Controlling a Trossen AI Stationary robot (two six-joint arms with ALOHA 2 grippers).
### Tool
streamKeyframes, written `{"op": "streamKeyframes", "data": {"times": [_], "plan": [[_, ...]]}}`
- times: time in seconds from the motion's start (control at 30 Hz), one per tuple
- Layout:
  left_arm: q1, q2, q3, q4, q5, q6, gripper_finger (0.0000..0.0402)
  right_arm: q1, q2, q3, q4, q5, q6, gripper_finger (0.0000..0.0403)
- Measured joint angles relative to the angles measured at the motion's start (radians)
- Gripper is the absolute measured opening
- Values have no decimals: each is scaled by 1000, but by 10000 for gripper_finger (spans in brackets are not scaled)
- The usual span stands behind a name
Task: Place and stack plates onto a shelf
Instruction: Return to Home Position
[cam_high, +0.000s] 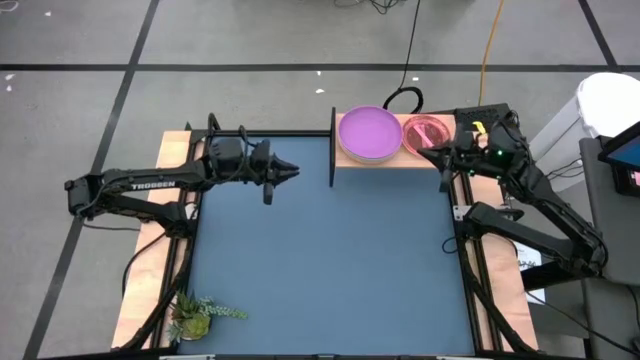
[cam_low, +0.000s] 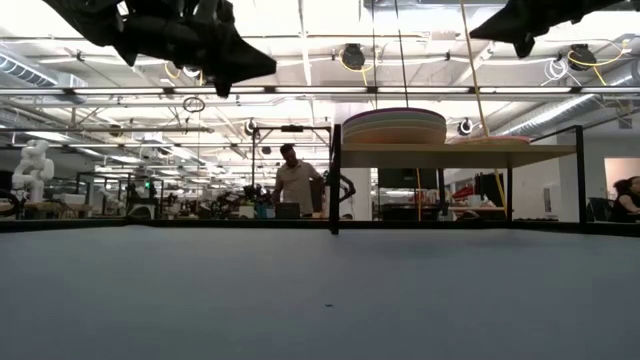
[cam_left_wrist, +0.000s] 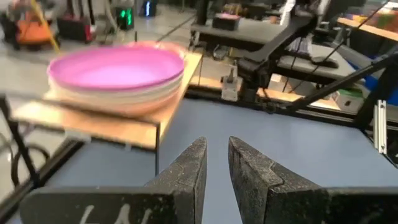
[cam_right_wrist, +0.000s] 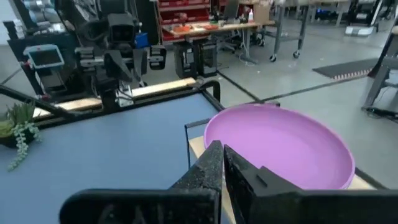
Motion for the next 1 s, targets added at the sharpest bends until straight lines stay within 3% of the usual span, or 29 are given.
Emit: {"op": "streamKeyframes", "data": {"times": [0.2, 0.3, 0.47, 0.57, 0.73, 1.0], "plan": [[-40, 0, -30, 126, 3, 108, 72, 3, -4, -49, 142, 1, -45, 0], [-70, 11, -79, 250, -6, 89, 72, 24, -3, -111, 232, 2, -58, 0], [-131, 12, -186, 337, -106, 17, 70, 71, -3, -194, 280, 6, -163, 0], [-172, 12, -230, 406, -118, 3, 51, 98, -4, -240, 323, 7, -185, 0], [-200, 12, -251, 395, -159, 29, 7, 135, -9, -289, 363, 8, -185, 0], [-218, 12, -251, 380, -320, 126, 3, 184, -28, -328, 387, 18, -169, 0]]}}
